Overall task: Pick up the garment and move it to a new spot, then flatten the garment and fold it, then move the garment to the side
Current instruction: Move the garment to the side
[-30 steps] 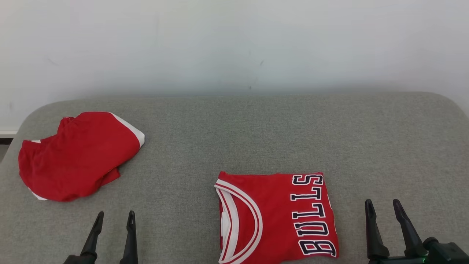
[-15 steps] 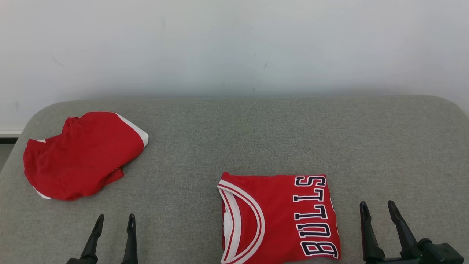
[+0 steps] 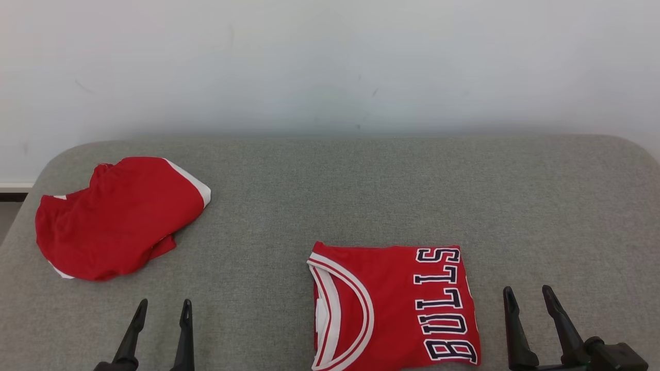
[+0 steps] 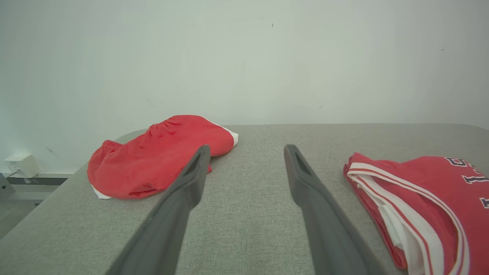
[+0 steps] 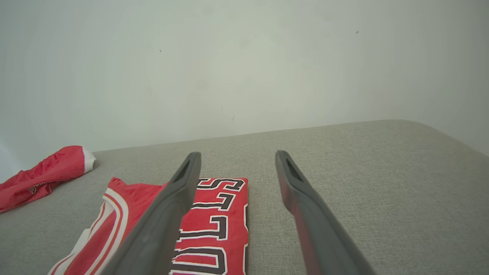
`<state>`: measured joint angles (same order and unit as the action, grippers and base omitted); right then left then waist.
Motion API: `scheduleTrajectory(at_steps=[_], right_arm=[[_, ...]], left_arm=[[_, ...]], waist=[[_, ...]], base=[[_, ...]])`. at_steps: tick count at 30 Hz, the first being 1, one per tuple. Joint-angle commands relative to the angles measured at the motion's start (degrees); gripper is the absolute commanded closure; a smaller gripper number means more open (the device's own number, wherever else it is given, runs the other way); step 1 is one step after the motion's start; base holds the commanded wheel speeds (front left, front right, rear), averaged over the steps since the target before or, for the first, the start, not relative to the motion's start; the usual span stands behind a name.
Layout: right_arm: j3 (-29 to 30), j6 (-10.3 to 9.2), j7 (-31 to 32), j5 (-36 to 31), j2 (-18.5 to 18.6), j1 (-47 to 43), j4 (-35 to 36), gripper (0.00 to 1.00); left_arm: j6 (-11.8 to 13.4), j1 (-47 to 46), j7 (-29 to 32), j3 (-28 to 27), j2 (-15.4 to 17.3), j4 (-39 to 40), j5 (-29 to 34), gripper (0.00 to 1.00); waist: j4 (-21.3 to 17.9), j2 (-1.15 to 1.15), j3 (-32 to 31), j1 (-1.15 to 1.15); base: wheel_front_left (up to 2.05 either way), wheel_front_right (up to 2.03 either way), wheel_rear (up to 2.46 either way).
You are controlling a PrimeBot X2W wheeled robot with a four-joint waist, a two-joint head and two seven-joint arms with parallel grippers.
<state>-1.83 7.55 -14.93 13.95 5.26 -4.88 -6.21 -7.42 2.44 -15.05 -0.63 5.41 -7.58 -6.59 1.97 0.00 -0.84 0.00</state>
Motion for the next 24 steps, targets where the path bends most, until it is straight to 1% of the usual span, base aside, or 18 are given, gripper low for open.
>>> scheduleTrajectory(at_steps=[1, 3, 8, 12, 14, 18, 19, 24], right_arm=[[0.0, -0.13, -0.2, -0.1, 0.3, -0.3, -0.1, 0.0], [0.0, -0.13, -0.1, -0.1, 0.4, 0.0, -0.4, 0.0], [-1.7, -0.13, 1.1, -0.6, 2.2, 2.0, -1.6, 0.0], [-3.6, -0.13, 3.7, 2.4, 3.7, 5.4, -4.4, 0.0], [-5.0, -0.13, 5.1, 2.8, 5.2, 7.5, -6.7, 0.0], [-7.3, -0.13, 7.2, 3.7, 7.0, 11.5, -11.9, 0.0], [-7.3, -0.13, 7.2, 3.7, 7.0, 11.5, -11.9, 0.0], [-8.6, -0.13, 9.4, 4.6, 7.4, 15.7, -19.8, 0.0]], left_arm=[[-0.1, 0.8, -0.2, 0.0, 0.3, 0.2, -0.2, 0.0], [-0.1, 0.8, -0.2, 0.0, 0.3, 0.2, -0.4, 0.0], [-0.1, 0.7, -0.2, -0.2, 0.2, 0.3, -0.3, 0.0], [0.0, 0.2, -0.2, -0.1, 0.0, 0.3, -0.2, 0.0], [0.0, -0.3, -0.2, 0.1, -0.1, 0.3, -0.2, 0.0], [0.0, -1.3, -0.2, 0.8, -0.4, 0.2, -0.2, 0.0], [0.0, -1.3, -0.2, 0.8, -0.4, 0.2, -0.2, 0.0], [0.0, -2.2, -0.2, 1.2, -0.8, -0.1, -0.3, 0.0]], waist=[[0.1, 0.0, 0.0, 0.0], [0.3, 0.0, 0.0, 0.0], [0.6, 0.0, 0.2, 0.0], [0.9, 0.0, 0.9, 0.0], [1.2, 0.0, 1.5, 0.0], [2.1, 0.0, 2.5, 0.0], [2.1, 0.0, 2.5, 0.0], [3.3, 0.0, 3.8, 0.0]], base=[[0.0, 0.0, 0.0], [0.0, 0.0, 0.0], [0.0, 0.0, 0.0], [0.0, 0.0, 0.0], [0.0, 0.0, 0.0], [0.0, 0.0, 0.0], [0.0, 0.0, 0.0], [0.0, 0.0, 0.0]])
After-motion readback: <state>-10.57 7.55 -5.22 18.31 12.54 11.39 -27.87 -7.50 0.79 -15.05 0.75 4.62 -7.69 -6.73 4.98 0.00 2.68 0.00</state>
